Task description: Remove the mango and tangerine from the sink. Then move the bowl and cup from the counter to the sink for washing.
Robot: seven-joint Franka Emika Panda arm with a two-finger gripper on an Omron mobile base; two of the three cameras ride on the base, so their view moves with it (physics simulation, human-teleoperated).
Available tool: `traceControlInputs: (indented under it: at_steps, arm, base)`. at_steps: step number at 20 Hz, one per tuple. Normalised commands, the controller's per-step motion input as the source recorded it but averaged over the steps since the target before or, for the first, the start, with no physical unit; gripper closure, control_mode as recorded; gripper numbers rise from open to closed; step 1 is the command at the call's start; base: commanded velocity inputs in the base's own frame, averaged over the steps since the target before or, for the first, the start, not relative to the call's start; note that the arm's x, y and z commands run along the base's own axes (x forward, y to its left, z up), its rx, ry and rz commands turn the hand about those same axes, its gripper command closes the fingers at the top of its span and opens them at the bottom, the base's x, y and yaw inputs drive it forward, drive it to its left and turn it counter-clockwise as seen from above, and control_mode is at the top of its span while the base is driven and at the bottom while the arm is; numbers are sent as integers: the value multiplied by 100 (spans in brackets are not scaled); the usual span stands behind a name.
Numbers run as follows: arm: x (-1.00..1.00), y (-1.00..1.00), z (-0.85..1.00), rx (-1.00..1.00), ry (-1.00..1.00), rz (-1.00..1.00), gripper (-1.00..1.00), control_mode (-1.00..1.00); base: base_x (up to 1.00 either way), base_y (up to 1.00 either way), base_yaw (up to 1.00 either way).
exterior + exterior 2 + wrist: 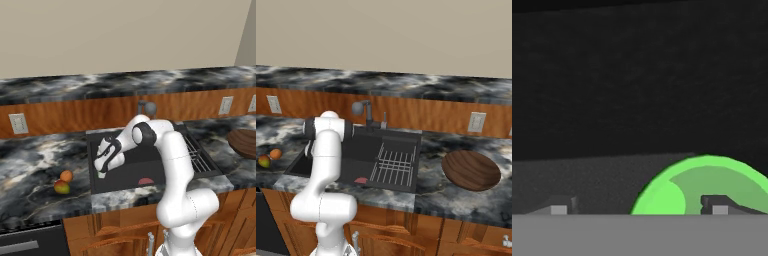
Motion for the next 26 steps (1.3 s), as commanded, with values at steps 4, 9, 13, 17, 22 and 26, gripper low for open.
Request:
traceControlInputs:
  at_steps: [4,9,13,17,22,26]
  arm:
    - [-1,0,9,0,0,0,-100,-100]
    - [-3,-3,12,-1,0,0,-100,-100]
    - [-5,-8,16,-1,0,0,-100,-100]
    - [-9,-6,19,0,0,0,-100,-100]
    - [-17,-6,16,0,0,0,-100,-100]
    - [-17,-9,18,0,0,0,-100,-100]
  base:
    - [0,0,0]
    - [0,0,0]
    - [0,0,0]
    - [0,0,0]
    - [0,0,0]
    - [0,0,0]
